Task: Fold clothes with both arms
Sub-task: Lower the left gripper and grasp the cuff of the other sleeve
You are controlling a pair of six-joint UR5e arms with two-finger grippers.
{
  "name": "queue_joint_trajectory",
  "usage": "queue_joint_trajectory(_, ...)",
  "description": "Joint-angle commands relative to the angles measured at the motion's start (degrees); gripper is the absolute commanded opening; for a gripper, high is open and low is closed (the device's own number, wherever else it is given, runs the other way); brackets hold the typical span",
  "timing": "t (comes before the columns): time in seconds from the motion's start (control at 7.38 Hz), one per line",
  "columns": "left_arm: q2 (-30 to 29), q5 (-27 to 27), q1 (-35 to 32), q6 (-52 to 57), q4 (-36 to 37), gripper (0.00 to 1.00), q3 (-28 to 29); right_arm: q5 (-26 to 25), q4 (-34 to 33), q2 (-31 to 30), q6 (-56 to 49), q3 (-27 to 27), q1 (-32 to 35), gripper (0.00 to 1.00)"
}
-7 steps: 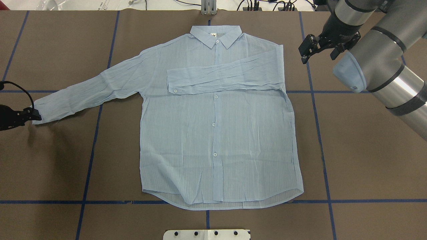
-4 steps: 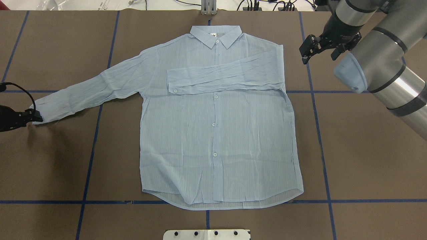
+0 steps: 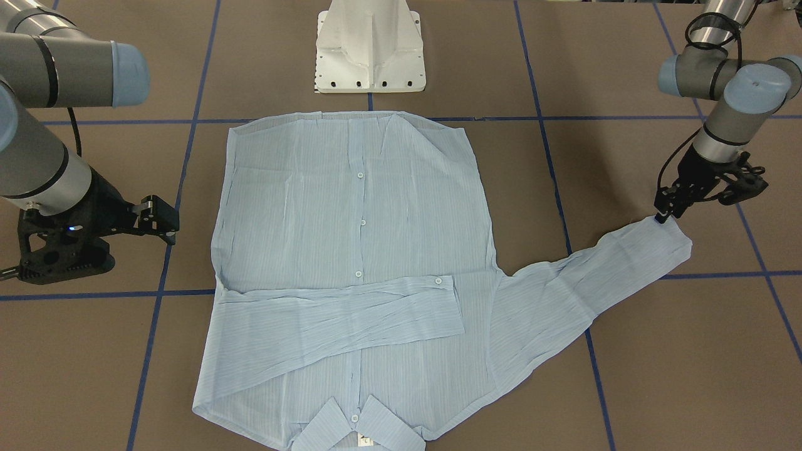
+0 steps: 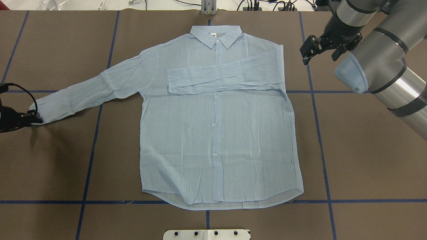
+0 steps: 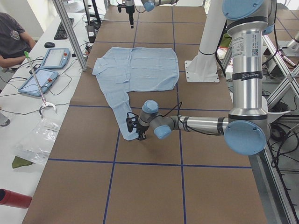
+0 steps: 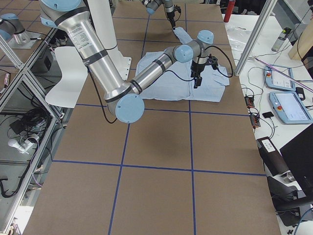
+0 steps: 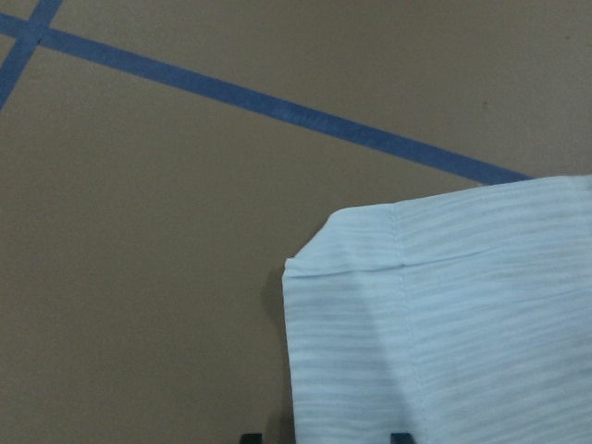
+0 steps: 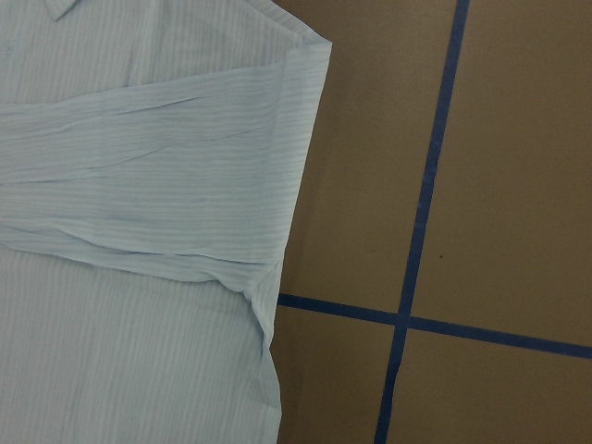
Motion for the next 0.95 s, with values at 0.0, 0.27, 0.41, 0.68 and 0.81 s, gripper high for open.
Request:
queue_joint_trajectory(0.0,-0.1,0.01,0.42,-0.06,0.04,0.42,-0.07,0.0,0.0,-0.09,0.0,0.02,0.05,1.0)
queue_joint_trajectory(0.27,-0.45,0.01,0.42,-0.06,0.04,0.42,-0.16,-0.09,0.0,-0.09,0.0,0.02,0.05,1.0)
queue_joint_trajectory(0.41,-0.46,0.01,0.42,-0.06,0.04,0.27,-0.07,-0.09,0.0,-0.09,0.0,0.02,0.05,1.0)
queue_joint_trajectory(0.68,-0.72,-0.16,0.42,0.03,0.04,0.0,-0.24,0.0,0.0,-0.01,0.0,0.02,0.05,1.0)
queue_joint_trajectory(0.81,-1.24,-0.43,0.42,0.12,0.22,0.0,-0.5,0.0,0.0,-0.18,0.0,0.2,0.14,1.0)
